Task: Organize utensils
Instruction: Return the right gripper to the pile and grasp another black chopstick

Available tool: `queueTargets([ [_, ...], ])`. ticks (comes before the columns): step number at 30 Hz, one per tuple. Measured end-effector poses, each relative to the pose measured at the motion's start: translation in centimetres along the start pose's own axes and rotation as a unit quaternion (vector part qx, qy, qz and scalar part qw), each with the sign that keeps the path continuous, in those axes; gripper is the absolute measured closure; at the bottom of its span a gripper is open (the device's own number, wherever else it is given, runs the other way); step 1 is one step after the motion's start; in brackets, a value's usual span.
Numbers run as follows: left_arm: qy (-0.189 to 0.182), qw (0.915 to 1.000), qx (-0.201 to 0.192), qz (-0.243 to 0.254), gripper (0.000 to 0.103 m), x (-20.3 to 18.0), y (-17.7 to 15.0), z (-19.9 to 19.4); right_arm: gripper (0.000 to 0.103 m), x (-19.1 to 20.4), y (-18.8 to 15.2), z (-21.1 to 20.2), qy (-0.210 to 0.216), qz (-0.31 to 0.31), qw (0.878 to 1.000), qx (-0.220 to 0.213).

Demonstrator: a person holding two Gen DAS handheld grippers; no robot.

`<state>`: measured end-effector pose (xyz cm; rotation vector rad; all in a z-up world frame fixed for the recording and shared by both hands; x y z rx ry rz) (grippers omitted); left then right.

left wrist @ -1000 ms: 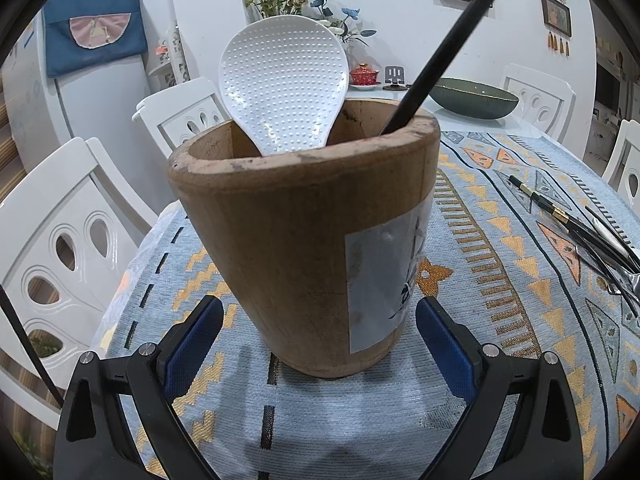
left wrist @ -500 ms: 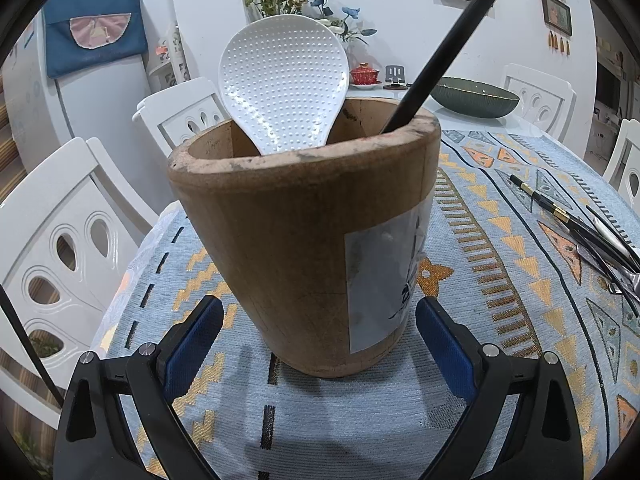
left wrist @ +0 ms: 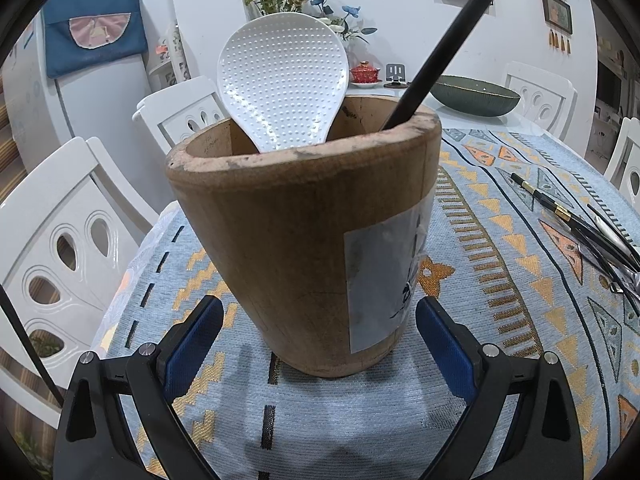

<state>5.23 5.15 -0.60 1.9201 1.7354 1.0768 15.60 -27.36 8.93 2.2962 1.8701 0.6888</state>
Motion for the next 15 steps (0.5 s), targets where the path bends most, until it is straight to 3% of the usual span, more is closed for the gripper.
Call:
queueTargets([
  [2,0.0,1.0,0.0,0.0,0.006,0.0,0.0,0.0,0.061,-1.3,-0.5,2.1,-0.038,-0.009,0.999,0.022],
  [4,0.0,1.0,0.0,0.0,0.006,0.0,0.0,0.0,0.074,-2.3,-0.9,4.1,-0.062,-0.008,0.997,0.04],
  [7,0.0,1.0,0.0,0.0,0.006,0.0,0.0,0.0,0.082,-3.8,-1.6,6.4,-0.051,0.02,0.996,0.074],
  [10,0.0,1.0,0.001,0.0,0.006,0.0,-0.1,0.1,0.082,-3.6,-2.2,8.0,-0.035,0.024,0.994,0.1],
  [15,0.0,1.0,0.001,0.0,0.006,0.0,-0.1,0.1,0.082,-0.5,-3.3,10.3,-0.045,-0.039,0.99,0.125],
])
Point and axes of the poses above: each gripper's, at about its wrist camera, not at the fingertips, and z roughly the way its jaws point, x to its left, y to its top, the point moved 6 cm from there along z, roughly the way its jaws point, and after that the axes turned 13 degrees about z, right-handed, at the moved point
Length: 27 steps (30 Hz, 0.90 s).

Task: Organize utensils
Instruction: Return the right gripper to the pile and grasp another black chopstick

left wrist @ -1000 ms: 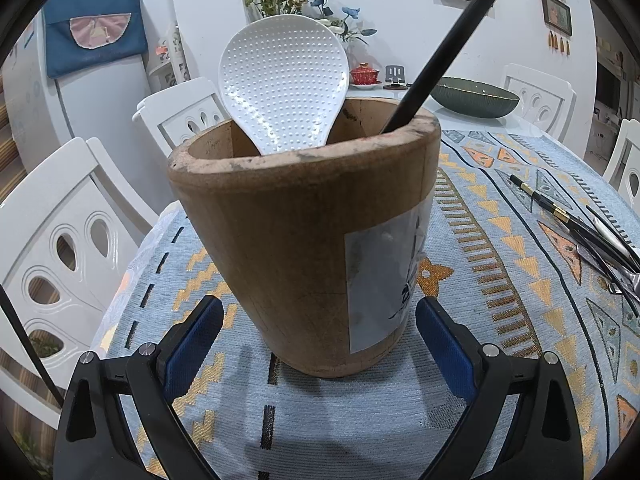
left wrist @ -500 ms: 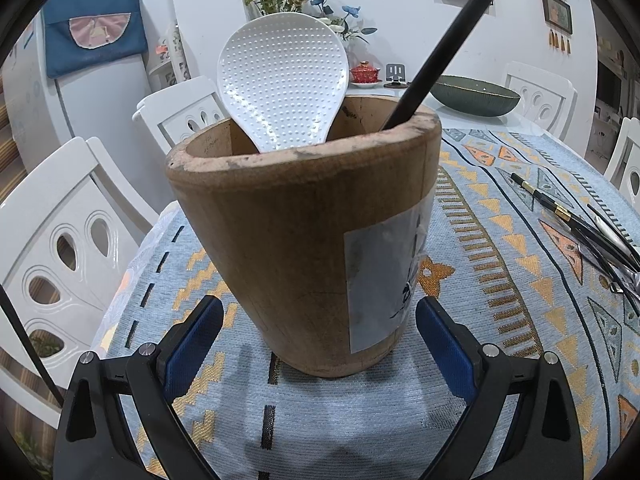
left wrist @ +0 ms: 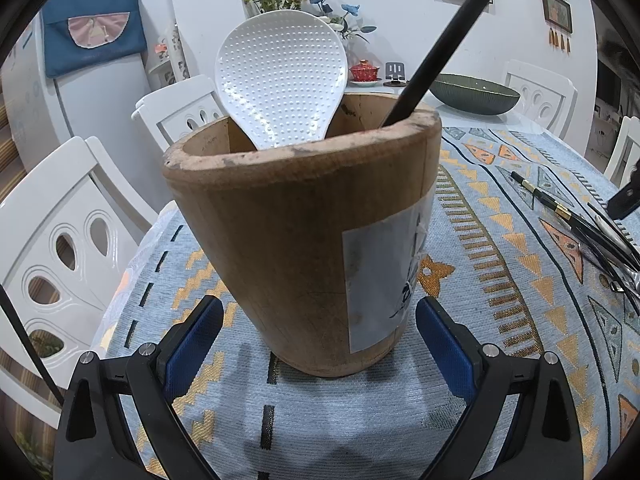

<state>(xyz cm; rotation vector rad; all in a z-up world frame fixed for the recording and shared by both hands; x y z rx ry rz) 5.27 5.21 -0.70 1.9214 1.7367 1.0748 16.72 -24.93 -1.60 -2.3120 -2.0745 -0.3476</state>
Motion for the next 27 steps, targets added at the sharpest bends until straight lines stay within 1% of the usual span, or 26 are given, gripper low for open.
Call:
queueTargets([
  [6,-0.002,1.0,0.001,-0.002,0.006,0.1,-0.1,0.2,0.082,2.7,0.8,2.4,-0.044,-0.063,0.997,0.004],
  [12,-0.002,1.0,0.003,-0.001,0.006,0.2,-0.2,0.3,0.082,3.6,1.7,4.1,-0.085,-0.102,0.991,-0.002],
  [15,-0.002,1.0,0.003,-0.001,0.006,0.2,-0.2,0.4,0.082,3.8,2.0,4.8,-0.095,-0.113,0.989,-0.002],
  [21,-0.003,1.0,0.004,0.0,0.006,0.2,-0.1,0.4,0.082,4.7,2.0,6.0,-0.102,-0.135,0.986,-0.006],
  [23,-0.003,1.0,0.004,-0.001,0.006,0.2,-0.2,0.4,0.085,4.9,2.0,6.2,-0.111,-0.144,0.983,-0.011],
  [24,-0.003,1.0,0.004,0.0,0.006,0.2,-0.1,0.4,0.089,5.0,1.9,6.2,-0.116,-0.149,0.982,-0.015],
  [27,-0.003,1.0,0.004,0.0,0.006,0.2,-0.1,0.4,0.09,4.9,1.6,5.9,-0.129,-0.16,0.978,-0.026],
])
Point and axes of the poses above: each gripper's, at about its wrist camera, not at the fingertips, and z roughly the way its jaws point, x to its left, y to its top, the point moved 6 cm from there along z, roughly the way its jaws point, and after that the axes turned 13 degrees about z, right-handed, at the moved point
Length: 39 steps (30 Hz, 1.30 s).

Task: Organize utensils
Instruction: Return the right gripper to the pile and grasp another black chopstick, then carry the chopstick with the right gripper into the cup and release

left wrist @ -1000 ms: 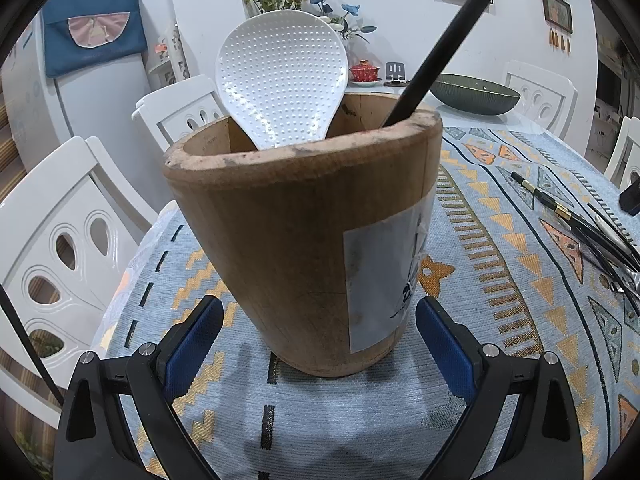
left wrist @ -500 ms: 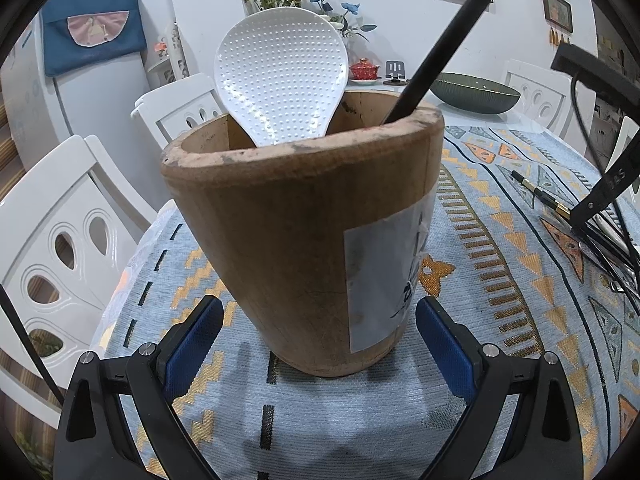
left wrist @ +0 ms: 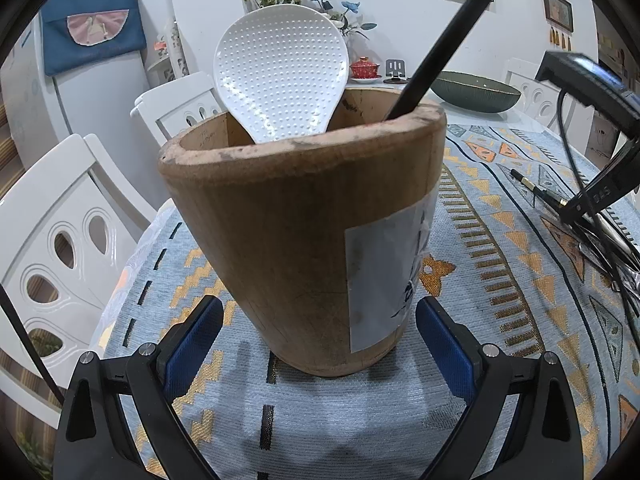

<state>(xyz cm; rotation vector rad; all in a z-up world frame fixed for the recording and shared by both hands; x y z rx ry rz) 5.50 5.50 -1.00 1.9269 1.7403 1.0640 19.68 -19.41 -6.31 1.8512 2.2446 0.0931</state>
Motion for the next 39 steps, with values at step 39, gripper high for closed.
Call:
queueTargets([
  [39,0.001,1.0,0.001,0.0,0.006,0.2,-0.1,-0.1,0.097,2.6,3.4,-30.9,0.246,0.098,0.906,-0.331],
])
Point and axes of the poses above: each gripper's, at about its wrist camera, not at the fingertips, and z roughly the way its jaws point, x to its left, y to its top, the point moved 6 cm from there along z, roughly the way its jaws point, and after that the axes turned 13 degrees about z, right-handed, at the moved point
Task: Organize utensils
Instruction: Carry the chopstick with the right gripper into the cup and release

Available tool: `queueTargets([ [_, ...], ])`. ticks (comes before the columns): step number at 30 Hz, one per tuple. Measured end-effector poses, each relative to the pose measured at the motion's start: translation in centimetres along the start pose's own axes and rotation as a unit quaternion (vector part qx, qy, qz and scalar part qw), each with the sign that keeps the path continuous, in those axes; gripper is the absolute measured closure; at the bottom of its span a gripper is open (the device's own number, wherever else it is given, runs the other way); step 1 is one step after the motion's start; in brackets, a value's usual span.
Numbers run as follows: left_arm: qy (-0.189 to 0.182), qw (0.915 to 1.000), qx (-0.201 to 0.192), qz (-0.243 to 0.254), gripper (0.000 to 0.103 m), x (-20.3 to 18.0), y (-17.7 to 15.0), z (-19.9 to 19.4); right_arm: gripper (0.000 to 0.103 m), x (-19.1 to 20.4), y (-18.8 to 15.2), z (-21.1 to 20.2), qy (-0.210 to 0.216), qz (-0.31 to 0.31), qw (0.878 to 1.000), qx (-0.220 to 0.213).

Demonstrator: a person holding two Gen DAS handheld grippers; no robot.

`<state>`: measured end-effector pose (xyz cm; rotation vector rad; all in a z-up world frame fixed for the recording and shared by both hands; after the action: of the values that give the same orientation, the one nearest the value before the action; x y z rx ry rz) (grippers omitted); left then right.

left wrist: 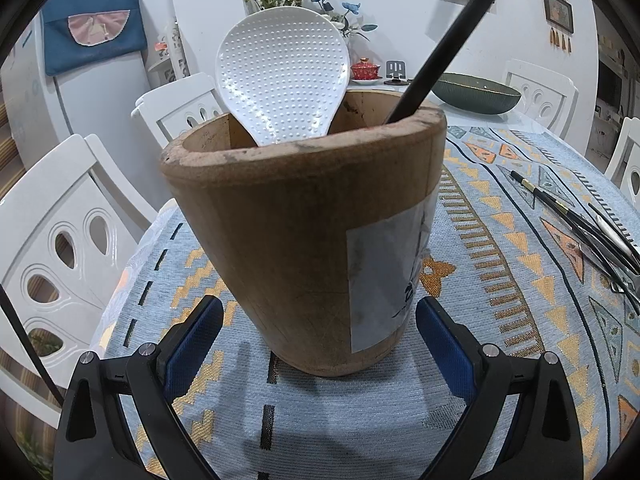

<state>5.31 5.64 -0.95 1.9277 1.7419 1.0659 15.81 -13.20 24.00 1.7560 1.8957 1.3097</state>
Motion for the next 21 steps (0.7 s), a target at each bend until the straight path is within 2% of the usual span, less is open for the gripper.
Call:
queueTargets([
  [4,0.0,1.0,0.0,0.0,0.006,0.0,0.0,0.0,0.097,3.5,1.3,-1.0,0.078,0.007,0.997,0.006],
  [9,0.0,1.0,0.0,0.0,0.006,0.0,0.1,0.0,0.097,6.7,0.7,-1.3,0.117,-0.011,0.993,0.02],
  [12,0.0,1.0,0.0,0.0,0.006,-0.1,0.1,0.0,0.097,7.7,-0.6,-0.9,0.122,-0.025,0.992,0.035],
  [21,-0.001,1.0,-0.001,0.0,0.006,-0.1,0.1,0.0,0.097,8.4,-5.5,2.3,0.087,-0.049,0.991,0.094],
])
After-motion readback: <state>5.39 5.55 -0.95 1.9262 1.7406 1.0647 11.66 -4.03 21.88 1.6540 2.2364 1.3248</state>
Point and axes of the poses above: each gripper's, at about its wrist camera, not at the fingertips, and z roughly the way its jaws point, x to its left, y to its top, the point moved 6 cm from there along z, roughly the way its jaws point, and after that the axes turned 13 degrees about z, right-handed, at the moved point
